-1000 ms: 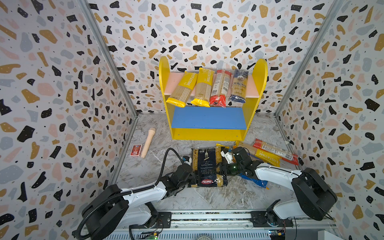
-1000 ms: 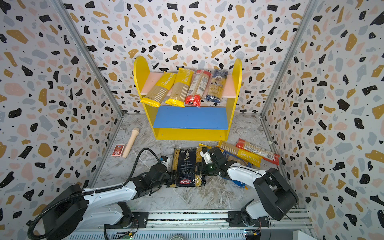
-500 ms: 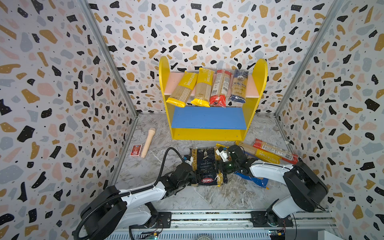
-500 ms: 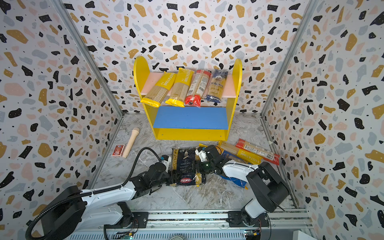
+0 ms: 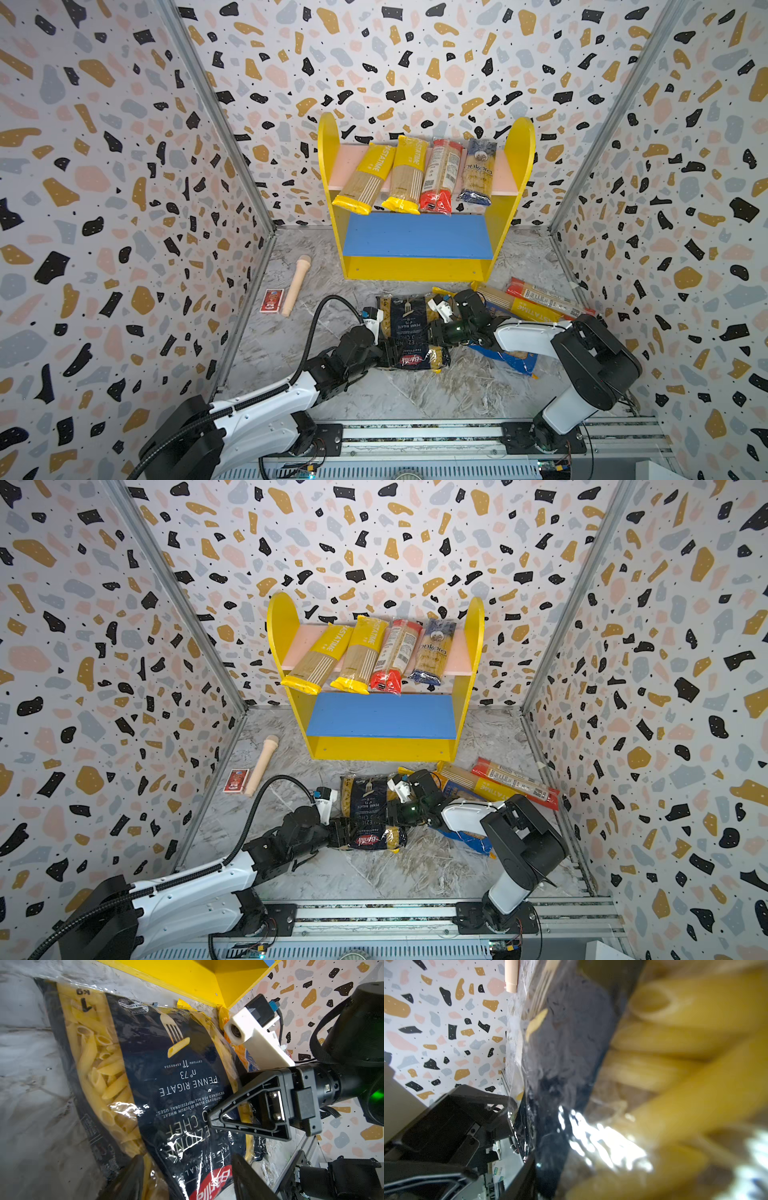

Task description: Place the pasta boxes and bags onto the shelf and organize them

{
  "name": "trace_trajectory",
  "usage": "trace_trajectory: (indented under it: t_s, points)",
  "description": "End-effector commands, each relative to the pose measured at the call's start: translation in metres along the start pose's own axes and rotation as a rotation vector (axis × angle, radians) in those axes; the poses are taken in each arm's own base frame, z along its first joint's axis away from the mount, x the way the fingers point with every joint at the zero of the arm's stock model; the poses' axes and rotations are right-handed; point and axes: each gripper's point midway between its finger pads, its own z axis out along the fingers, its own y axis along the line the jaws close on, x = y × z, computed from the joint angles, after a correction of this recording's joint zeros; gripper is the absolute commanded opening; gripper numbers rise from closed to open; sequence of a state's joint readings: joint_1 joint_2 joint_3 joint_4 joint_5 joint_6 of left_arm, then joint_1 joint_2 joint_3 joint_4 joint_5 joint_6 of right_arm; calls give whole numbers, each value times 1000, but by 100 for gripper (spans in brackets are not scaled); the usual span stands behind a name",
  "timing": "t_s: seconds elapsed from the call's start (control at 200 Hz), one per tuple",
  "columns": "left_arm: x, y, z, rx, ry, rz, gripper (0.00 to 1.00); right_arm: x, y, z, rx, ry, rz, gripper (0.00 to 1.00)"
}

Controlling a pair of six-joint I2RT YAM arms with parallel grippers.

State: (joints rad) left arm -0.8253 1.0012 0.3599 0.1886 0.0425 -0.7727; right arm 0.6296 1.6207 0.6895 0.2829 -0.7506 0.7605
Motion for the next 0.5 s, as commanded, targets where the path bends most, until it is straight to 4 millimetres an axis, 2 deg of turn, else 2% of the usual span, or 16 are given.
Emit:
trace_trajectory:
  t_s: [0.0, 0.055, 0.17, 0.285, 0.375, 0.491]
  points:
    - [-24, -20, -14, 40, -64, 43, 67, -12, 21, -12, -104, -30, -39, 31]
    - [-32, -18, -24, 5, -93, 49, 69, -14, 21, -17, -136, -34, -30, 25]
    - [-54, -14, -53, -67, -174, 65, 78, -20, 27, -26, -213, -44, -18, 19]
    - [-67, -4, -78, -151, -226, 71, 91, -23, 37, -30, -269, -43, -25, 17]
    - [-72, 10, -91, -243, -240, 70, 97, -25, 47, -35, -292, -53, -49, 15]
    - [-73, 22, -97, -304, -239, 58, 98, -26, 66, -46, -347, -67, -85, 14]
